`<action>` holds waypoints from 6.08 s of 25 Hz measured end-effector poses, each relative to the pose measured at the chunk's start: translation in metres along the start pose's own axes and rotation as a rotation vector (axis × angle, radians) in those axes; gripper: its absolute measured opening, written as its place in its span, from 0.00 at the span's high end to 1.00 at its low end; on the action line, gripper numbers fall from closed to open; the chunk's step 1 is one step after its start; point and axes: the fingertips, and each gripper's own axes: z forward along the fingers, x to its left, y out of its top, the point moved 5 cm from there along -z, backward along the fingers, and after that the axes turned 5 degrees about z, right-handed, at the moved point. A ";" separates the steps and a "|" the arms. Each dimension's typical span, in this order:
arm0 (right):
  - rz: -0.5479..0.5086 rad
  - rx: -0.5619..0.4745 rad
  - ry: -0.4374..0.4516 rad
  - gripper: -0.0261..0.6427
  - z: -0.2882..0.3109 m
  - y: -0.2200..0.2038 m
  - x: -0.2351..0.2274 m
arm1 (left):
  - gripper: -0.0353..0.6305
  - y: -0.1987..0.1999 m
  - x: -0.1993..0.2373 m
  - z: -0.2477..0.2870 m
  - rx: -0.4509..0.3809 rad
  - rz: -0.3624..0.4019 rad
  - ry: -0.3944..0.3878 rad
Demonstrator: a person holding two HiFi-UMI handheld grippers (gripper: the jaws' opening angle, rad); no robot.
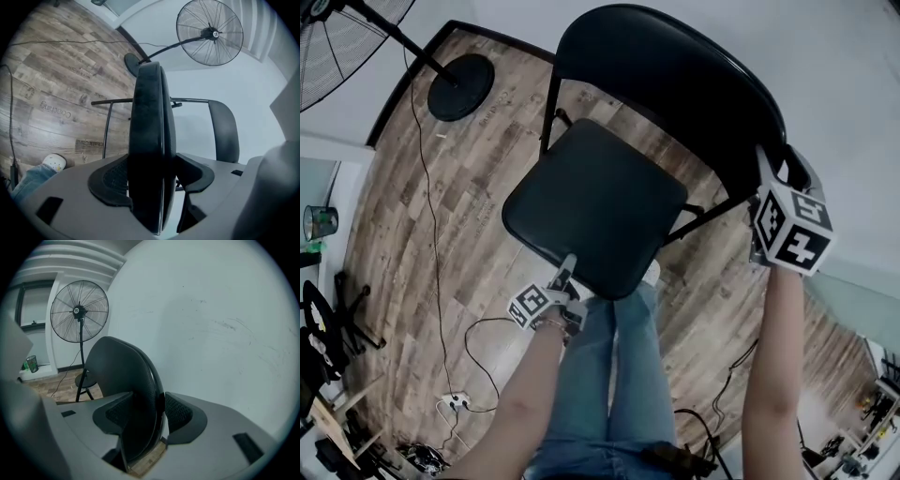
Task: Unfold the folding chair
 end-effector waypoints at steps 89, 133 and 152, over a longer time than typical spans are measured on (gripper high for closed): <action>-0.047 0.148 0.049 0.64 -0.100 -0.052 0.046 | 0.43 -0.007 -0.015 -0.074 0.105 0.307 0.458; 0.128 0.000 0.124 0.64 -0.206 0.066 0.036 | 0.43 0.075 -0.301 -0.116 -0.077 0.715 0.191; 0.078 -0.229 0.279 0.68 -0.241 0.128 0.046 | 0.48 0.092 -0.441 -0.143 -0.235 1.215 -0.029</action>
